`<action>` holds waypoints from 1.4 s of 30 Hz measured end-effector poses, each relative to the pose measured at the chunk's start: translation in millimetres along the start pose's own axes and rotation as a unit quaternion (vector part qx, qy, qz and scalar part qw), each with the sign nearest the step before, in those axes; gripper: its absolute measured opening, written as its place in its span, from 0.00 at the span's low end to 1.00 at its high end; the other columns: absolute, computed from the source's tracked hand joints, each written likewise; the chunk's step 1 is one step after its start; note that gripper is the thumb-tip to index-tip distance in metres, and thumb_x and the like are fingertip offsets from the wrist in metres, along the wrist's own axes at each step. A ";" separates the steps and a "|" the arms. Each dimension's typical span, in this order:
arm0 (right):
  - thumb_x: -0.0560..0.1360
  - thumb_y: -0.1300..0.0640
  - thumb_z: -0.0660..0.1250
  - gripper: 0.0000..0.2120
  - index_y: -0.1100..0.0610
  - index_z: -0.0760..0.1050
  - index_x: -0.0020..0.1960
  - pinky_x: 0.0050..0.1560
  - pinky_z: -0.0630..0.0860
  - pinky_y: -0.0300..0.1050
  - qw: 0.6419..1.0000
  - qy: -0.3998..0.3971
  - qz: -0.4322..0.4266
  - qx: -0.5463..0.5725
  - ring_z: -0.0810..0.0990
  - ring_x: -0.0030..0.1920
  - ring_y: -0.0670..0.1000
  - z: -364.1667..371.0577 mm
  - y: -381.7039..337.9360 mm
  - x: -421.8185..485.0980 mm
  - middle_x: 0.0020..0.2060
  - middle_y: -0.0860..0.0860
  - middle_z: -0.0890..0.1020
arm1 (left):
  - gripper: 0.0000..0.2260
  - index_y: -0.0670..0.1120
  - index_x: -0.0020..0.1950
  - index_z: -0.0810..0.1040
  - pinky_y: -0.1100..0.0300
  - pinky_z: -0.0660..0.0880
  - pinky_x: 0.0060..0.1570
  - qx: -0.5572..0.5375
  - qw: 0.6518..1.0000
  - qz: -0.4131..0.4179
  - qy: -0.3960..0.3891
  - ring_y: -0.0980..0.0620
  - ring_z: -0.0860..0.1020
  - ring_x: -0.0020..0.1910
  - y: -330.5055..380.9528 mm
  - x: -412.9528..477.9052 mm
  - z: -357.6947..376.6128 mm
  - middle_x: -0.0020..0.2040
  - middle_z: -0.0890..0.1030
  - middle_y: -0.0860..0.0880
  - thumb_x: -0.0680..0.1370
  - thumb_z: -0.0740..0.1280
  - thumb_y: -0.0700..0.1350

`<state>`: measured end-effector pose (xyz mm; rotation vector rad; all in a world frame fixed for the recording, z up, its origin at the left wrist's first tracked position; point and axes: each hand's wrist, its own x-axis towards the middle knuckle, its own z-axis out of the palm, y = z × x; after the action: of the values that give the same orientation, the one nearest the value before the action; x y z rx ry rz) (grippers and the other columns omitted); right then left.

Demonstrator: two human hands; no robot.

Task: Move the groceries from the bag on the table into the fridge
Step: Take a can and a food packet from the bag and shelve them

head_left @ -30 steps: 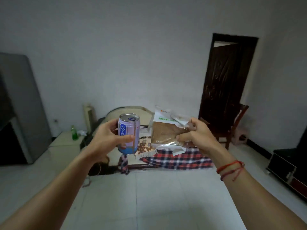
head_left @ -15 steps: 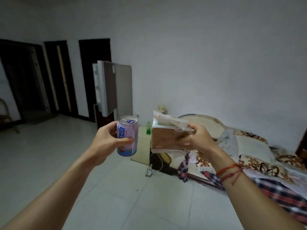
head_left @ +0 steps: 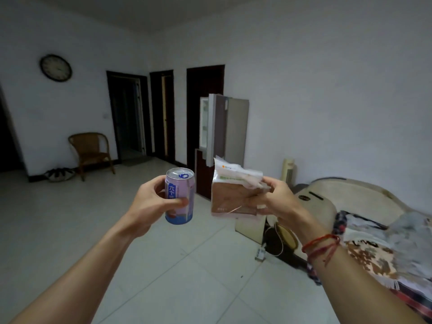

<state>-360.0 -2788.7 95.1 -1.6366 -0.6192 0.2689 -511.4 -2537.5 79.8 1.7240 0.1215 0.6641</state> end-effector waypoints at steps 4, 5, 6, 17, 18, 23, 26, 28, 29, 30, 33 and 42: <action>0.58 0.69 0.74 0.26 0.57 0.82 0.56 0.53 0.82 0.64 1.000 -0.023 -0.002 -0.007 0.86 0.49 0.58 11.9 0.9 18.2 0.48 0.56 0.87 | 0.22 0.48 0.56 0.80 0.61 0.80 0.37 0.004 1.000 -0.003 0.030 0.53 0.83 0.43 -1.2 -3.1 -11.1 0.48 0.85 0.46 0.68 0.75 0.28; 0.56 0.67 0.73 0.28 0.57 0.82 0.56 0.52 0.82 0.65 1.000 -0.028 -0.002 -0.006 0.85 0.47 0.57 14.0 1.3 22.1 0.48 0.56 0.86 | 0.22 0.47 0.57 0.80 0.60 0.80 0.37 0.006 0.999 -0.005 0.035 0.52 0.83 0.44 -1.7 -3.0 -12.8 0.48 0.85 0.46 0.68 0.75 0.29; 0.55 0.66 0.73 0.28 0.57 0.82 0.56 0.51 0.82 0.64 0.999 -0.031 -0.002 -0.006 0.85 0.46 0.56 15.3 2.1 26.6 0.49 0.57 0.86 | 0.21 0.47 0.57 0.80 0.60 0.79 0.37 0.009 0.999 -0.005 0.038 0.51 0.83 0.44 -1.6 -2.7 -14.3 0.48 0.85 0.46 0.68 0.75 0.29; 0.60 0.67 0.78 0.20 0.52 0.82 0.49 0.38 0.80 0.46 0.997 -0.078 -0.023 -0.005 0.83 0.40 0.51 13.8 9.9 70.3 0.42 0.50 0.85 | 0.21 0.45 0.58 0.81 0.61 0.78 0.36 0.033 0.996 -0.002 0.086 0.50 0.83 0.43 -15.6 19.4 -15.9 0.46 0.85 0.46 0.68 0.76 0.30; 0.62 0.68 0.78 0.19 0.52 0.82 0.49 0.37 0.80 0.45 0.996 -0.083 -0.024 0.000 0.83 0.39 0.50 13.7 11.3 74.2 0.41 0.49 0.84 | 0.21 0.45 0.58 0.81 0.61 0.79 0.36 0.031 0.995 -0.002 0.090 0.51 0.83 0.43 -17.1 21.8 -15.2 0.46 0.85 0.46 0.68 0.76 0.30; 0.66 0.72 0.75 0.18 0.52 0.81 0.47 0.37 0.80 0.45 0.995 -0.098 -0.026 0.008 0.84 0.39 0.48 18.2 19.1 99.1 0.40 0.47 0.84 | 0.21 0.48 0.56 0.80 0.60 0.80 0.37 0.033 0.995 -0.001 0.098 0.51 0.83 0.44 -25.6 39.0 -13.7 0.47 0.85 0.46 0.68 0.76 0.30; 0.66 0.72 0.75 0.18 0.51 0.82 0.46 0.38 0.80 0.47 0.995 -0.099 -0.028 0.004 0.84 0.38 0.48 25.0 24.9 120.7 0.39 0.47 0.85 | 0.21 0.48 0.56 0.80 0.60 0.80 0.38 0.039 0.994 -0.005 0.103 0.50 0.83 0.45 -34.9 55.2 -18.3 0.48 0.85 0.46 0.68 0.76 0.31; 0.65 0.73 0.75 0.18 0.52 0.82 0.44 0.38 0.80 0.47 0.995 -0.097 -0.027 0.008 0.84 0.39 0.50 31.6 31.5 138.9 0.39 0.48 0.85 | 0.21 0.48 0.57 0.80 0.58 0.81 0.40 0.045 0.994 -0.007 0.102 0.49 0.83 0.46 -44.6 68.6 -24.9 0.49 0.85 0.46 0.68 0.77 0.31; 0.65 0.73 0.75 0.17 0.52 0.81 0.44 0.38 0.81 0.47 0.995 -0.097 -0.027 0.009 0.84 0.39 0.51 36.3 34.6 148.2 0.39 0.49 0.85 | 0.21 0.48 0.57 0.80 0.57 0.82 0.41 0.046 0.993 -0.008 0.105 0.48 0.83 0.47 -50.7 75.6 -28.8 0.49 0.85 0.46 0.68 0.77 0.31; 0.65 0.73 0.75 0.17 0.52 0.82 0.44 0.38 0.81 0.47 0.995 -0.099 -0.026 0.011 0.84 0.40 0.51 41.7 37.6 158.3 0.39 0.49 0.85 | 0.21 0.48 0.57 0.80 0.57 0.82 0.42 0.047 0.993 -0.009 0.108 0.48 0.83 0.47 -57.2 83.5 -33.3 0.49 0.85 0.45 0.68 0.77 0.31; 0.67 0.73 0.75 0.16 0.55 0.82 0.47 0.35 0.80 0.44 0.995 -0.099 -0.025 0.022 0.85 0.39 0.50 60.3 46.0 194.0 0.40 0.50 0.85 | 0.22 0.47 0.58 0.80 0.58 0.82 0.42 0.046 0.992 -0.010 0.118 0.49 0.83 0.47 -77.8 113.4 -49.7 0.49 0.85 0.45 0.67 0.77 0.32; 0.67 0.72 0.76 0.16 0.54 0.82 0.47 0.34 0.79 0.42 0.995 -0.096 -0.022 0.011 0.85 0.39 0.49 134.6 62.5 343.3 0.39 0.49 0.85 | 0.23 0.46 0.60 0.79 0.62 0.80 0.41 0.053 0.992 -0.017 0.109 0.50 0.83 0.49 -144.9 248.4 -129.0 0.50 0.85 0.48 0.67 0.78 0.34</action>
<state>-130.3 -2494.4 71.4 -1.5843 -0.7947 0.4030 -329.7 -2281.6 50.6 1.7431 0.3440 0.8320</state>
